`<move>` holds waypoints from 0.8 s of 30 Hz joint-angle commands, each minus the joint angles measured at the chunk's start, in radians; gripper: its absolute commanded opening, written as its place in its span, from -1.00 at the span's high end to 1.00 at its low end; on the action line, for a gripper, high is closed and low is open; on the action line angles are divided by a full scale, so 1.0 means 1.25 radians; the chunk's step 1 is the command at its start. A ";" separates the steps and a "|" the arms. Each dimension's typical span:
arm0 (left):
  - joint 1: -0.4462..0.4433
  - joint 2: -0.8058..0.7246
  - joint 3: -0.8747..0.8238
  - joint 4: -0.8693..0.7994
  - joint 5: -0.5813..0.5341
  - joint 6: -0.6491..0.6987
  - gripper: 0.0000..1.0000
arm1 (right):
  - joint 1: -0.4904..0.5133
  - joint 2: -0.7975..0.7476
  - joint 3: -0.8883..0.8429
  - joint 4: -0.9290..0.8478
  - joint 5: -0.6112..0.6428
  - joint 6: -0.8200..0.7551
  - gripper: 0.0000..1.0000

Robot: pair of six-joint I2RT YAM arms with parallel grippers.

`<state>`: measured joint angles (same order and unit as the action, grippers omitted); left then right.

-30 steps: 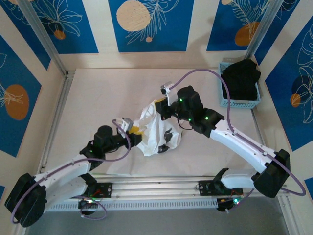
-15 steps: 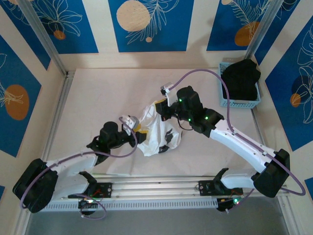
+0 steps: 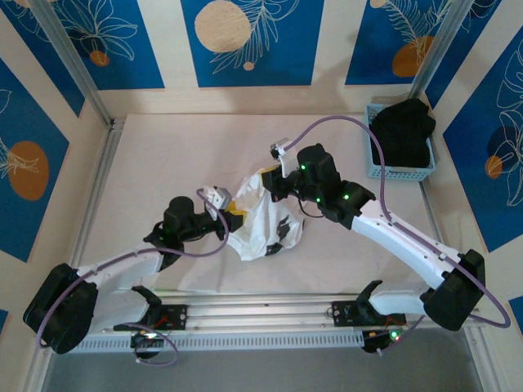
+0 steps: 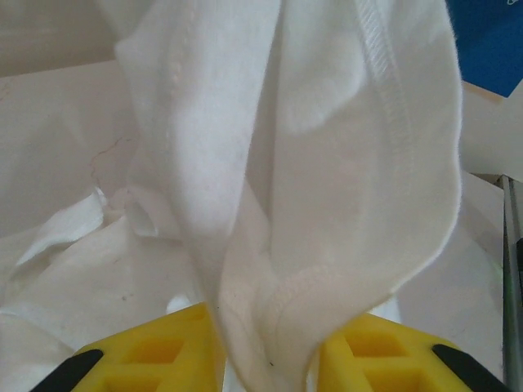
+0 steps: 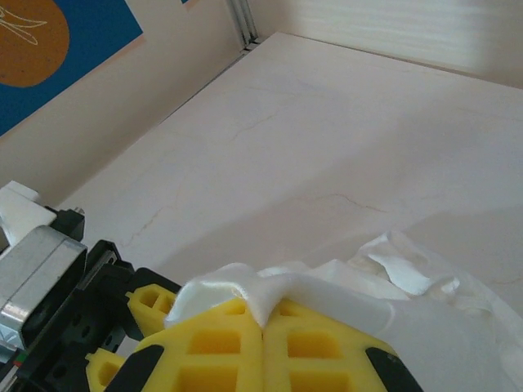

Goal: Fold the inside-out t-shirt

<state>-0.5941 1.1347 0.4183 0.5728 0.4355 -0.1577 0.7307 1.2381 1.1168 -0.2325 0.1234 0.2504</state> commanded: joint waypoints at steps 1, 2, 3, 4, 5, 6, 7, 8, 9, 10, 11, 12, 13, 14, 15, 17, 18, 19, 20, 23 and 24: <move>0.019 -0.003 0.010 0.044 0.058 -0.014 0.44 | -0.005 -0.020 -0.007 0.016 -0.018 -0.008 1.00; 0.022 -0.003 0.011 0.044 0.060 -0.015 0.51 | -0.005 -0.019 -0.007 0.017 -0.020 -0.007 1.00; 0.024 0.000 0.011 0.046 0.061 -0.017 0.62 | -0.005 -0.019 -0.007 0.017 -0.021 -0.008 1.00; 0.026 0.003 0.012 0.047 0.061 -0.019 0.70 | -0.005 -0.019 -0.007 0.018 -0.023 -0.007 1.00; 0.026 0.005 0.014 0.047 0.060 -0.021 0.74 | -0.005 -0.018 -0.007 0.018 -0.024 -0.006 1.00; 0.027 0.009 0.015 0.047 0.061 -0.023 0.77 | -0.005 -0.019 -0.007 0.018 -0.024 -0.006 1.00; 0.027 0.012 0.018 0.046 0.061 -0.024 0.77 | -0.005 -0.019 -0.007 0.018 -0.024 -0.005 1.00; 0.027 0.016 0.020 0.043 0.061 -0.025 0.77 | -0.005 -0.019 -0.008 0.018 -0.024 -0.005 1.00; 0.027 0.020 0.022 0.040 0.059 -0.023 0.77 | -0.005 -0.019 -0.007 0.018 -0.023 -0.004 1.00; 0.027 0.024 0.023 0.038 0.059 -0.021 0.77 | -0.006 -0.019 -0.008 0.018 -0.023 -0.005 1.00; 0.027 0.027 0.023 0.036 0.057 -0.019 0.77 | -0.006 -0.019 -0.008 0.019 -0.023 -0.005 1.00; 0.027 0.031 0.024 0.032 0.054 -0.018 0.77 | -0.007 -0.019 -0.007 0.019 -0.023 -0.005 1.00; 0.027 0.034 0.026 0.028 0.054 -0.017 0.77 | -0.006 -0.019 -0.007 0.018 -0.023 -0.006 1.00; 0.027 0.036 0.027 0.024 0.053 -0.017 0.76 | -0.006 -0.019 -0.007 0.018 -0.021 -0.007 1.00; 0.026 0.038 0.028 0.021 0.051 -0.016 0.75 | -0.008 -0.020 -0.009 0.018 -0.021 -0.007 1.00; 0.027 0.038 0.029 0.013 0.045 -0.015 0.75 | -0.009 -0.021 -0.008 0.018 -0.021 -0.008 1.00; 0.027 0.038 0.030 0.011 0.043 -0.014 0.74 | -0.010 -0.021 -0.008 0.018 -0.021 -0.008 1.00; 0.027 0.038 0.029 0.009 0.042 -0.013 0.73 | -0.010 -0.021 -0.008 0.018 -0.021 -0.007 1.00; 0.027 0.037 0.029 0.007 0.041 -0.013 0.73 | -0.010 -0.021 -0.008 0.018 -0.021 -0.008 1.00; 0.027 0.034 0.030 0.001 0.033 -0.009 0.69 | -0.013 -0.021 -0.009 0.019 -0.023 -0.008 1.00; 0.027 0.032 0.030 -0.002 0.029 -0.010 0.64 | -0.013 -0.021 -0.009 0.019 -0.024 -0.006 1.00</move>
<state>-0.5713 1.1778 0.4255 0.5816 0.4778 -0.1814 0.7212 1.2381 1.1160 -0.2325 0.1116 0.2504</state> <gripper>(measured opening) 0.173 0.041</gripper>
